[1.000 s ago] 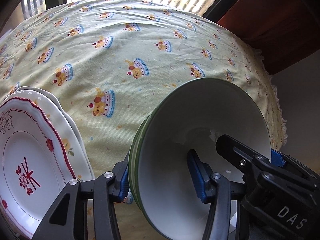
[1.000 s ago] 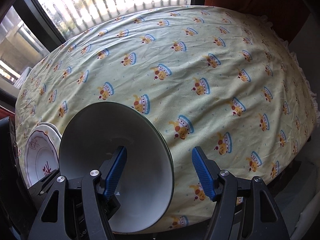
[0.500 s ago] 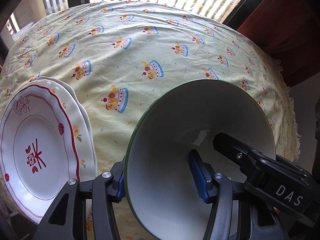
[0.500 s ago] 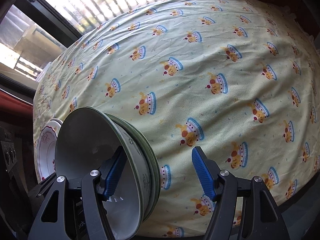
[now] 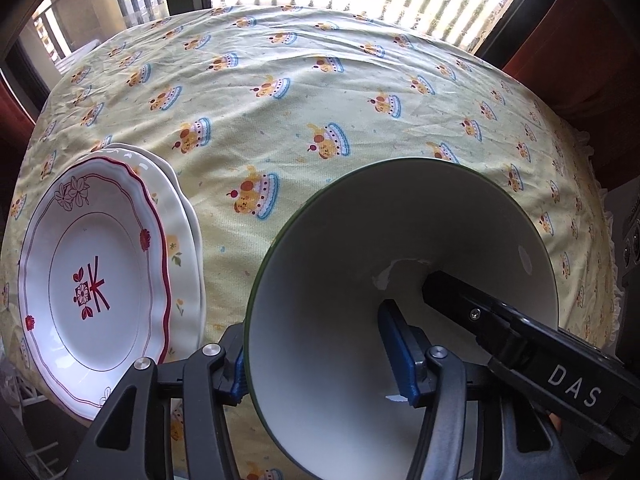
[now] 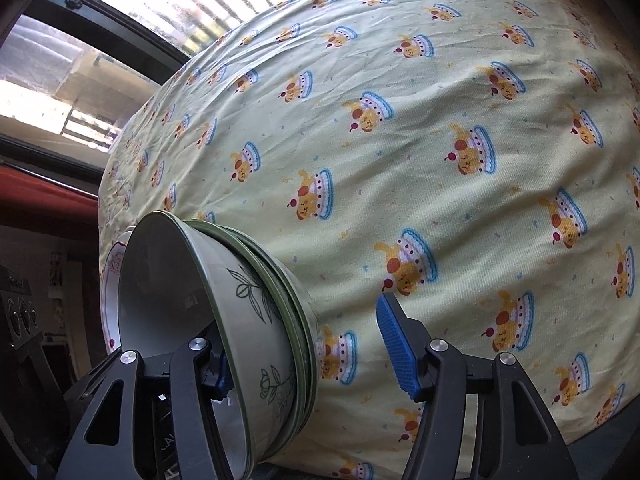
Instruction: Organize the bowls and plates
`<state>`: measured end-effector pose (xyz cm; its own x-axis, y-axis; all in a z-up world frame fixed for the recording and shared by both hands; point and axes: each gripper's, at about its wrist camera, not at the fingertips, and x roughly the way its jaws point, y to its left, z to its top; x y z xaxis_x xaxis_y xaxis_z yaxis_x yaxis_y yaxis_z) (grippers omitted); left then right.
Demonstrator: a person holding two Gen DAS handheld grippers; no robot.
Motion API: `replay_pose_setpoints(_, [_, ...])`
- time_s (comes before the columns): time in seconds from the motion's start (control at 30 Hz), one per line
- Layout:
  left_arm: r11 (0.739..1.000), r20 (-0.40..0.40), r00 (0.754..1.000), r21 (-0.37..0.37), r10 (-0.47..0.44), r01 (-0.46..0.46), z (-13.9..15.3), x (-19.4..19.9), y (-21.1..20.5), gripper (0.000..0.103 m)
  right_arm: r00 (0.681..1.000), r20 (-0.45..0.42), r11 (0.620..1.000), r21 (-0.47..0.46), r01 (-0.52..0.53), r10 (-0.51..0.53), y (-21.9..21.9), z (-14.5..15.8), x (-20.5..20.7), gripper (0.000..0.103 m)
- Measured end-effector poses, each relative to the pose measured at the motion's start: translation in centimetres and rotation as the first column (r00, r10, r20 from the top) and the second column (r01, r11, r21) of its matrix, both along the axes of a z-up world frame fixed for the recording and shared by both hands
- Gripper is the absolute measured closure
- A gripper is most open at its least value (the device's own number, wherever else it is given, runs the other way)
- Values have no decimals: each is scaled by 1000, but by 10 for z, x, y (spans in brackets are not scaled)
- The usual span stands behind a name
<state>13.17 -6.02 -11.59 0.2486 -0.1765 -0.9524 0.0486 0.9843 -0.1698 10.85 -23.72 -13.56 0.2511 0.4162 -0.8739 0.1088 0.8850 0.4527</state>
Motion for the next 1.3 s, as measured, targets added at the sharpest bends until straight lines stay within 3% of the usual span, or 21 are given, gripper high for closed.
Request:
replay_pose_setpoints(0.13, [1000,2,1000,-3,6,-6,1,-1,1,47,1000,0,999,44,-11,12,4,3,-1,69])
replay_pose_setpoints(0.37, [1000,5,1000,26,1,-1,5,-4,-2,55,1000,-13,1000,-2,-26,26,11,7,2,68])
replay_pose_setpoints(0.7, [1000,3,1000,29,2,-3,19,-17,-12,55,997,-48,998,-32,-56,54,3,16,-10,68])
replay_pose_setpoints(1.1, [996,14,996,-34,85,-84,50,-24,9,55,992,44,991,-72,-117,120,14,63,-14,68])
replay_pose_setpoints(1.3, [997,39,997,-34,68,-66,57,-21,24,55,993,59,992,-78,-101,106,30,72,-14,68])
